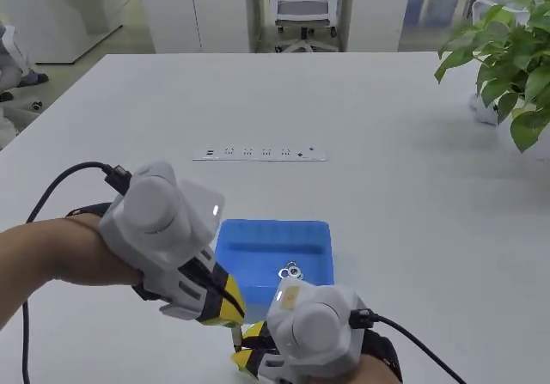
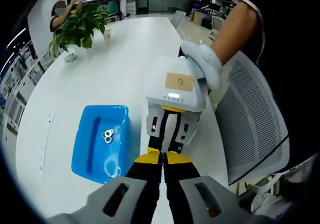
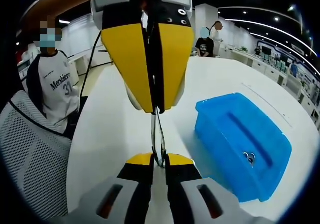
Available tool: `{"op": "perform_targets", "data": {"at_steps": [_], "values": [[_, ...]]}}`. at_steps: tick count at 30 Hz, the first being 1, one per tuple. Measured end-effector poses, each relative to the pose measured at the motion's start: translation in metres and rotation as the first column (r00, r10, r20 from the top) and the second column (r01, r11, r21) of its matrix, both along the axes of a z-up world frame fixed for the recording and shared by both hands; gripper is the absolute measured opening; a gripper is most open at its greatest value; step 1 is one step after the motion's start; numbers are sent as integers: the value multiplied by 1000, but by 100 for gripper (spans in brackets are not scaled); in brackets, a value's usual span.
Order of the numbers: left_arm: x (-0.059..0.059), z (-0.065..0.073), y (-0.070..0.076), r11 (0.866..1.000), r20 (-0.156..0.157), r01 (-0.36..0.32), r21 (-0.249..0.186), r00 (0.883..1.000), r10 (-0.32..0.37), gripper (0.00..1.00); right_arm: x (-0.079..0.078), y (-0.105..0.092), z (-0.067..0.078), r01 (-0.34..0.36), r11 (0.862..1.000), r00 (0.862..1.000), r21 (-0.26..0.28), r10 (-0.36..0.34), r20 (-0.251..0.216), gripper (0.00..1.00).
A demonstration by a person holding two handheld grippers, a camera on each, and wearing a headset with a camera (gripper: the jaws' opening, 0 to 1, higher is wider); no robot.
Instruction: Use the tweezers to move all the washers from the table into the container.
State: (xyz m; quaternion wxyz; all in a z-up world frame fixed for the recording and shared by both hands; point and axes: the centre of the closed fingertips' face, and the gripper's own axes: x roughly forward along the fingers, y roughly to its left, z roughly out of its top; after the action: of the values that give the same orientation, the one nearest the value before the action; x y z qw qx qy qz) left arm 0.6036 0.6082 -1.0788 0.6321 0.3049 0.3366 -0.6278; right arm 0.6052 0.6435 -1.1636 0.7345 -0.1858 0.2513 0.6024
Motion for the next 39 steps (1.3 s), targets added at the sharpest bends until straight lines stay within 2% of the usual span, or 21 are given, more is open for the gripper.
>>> {"op": "perform_targets", "data": {"at_steps": [9, 15, 23, 28, 31, 35, 39], "values": [[-2, 2, -1, 1000, 2, 8, 6, 1000, -8, 4, -1, -1, 1, 1, 1000, 1000, -9, -1, 1, 9], [-1, 14, -4, 1000, 14, 17, -1, 1000, -17, 4, 2, -5, 13, 4, 1000, 1000, 0, -4, 15, 9], [10, 37, -12, 999, 53, 40, -9, 998, -40, 4, 17, -12, 37, 34, 999, 998, 22, -35, 42, 9], [23, 52, -19, 998, 97, 56, -15, 994, -54, 4, 36, -19, 52, 59, 998, 995, 31, -61, 76, 9], [35, 60, -23, 998, 130, 62, -23, 990, -58, 4, 51, -24, 61, 77, 996, 992, 39, -80, 96, 9], [50, 66, -29, 997, 163, 70, -24, 985, -65, 4, 69, -31, 67, 95, 995, 987, 44, -100, 124, 9], [62, 67, -35, 997, 180, 78, -23, 981, -73, 4, 84, -36, 68, 108, 993, 984, 44, -113, 138, 10]]}}
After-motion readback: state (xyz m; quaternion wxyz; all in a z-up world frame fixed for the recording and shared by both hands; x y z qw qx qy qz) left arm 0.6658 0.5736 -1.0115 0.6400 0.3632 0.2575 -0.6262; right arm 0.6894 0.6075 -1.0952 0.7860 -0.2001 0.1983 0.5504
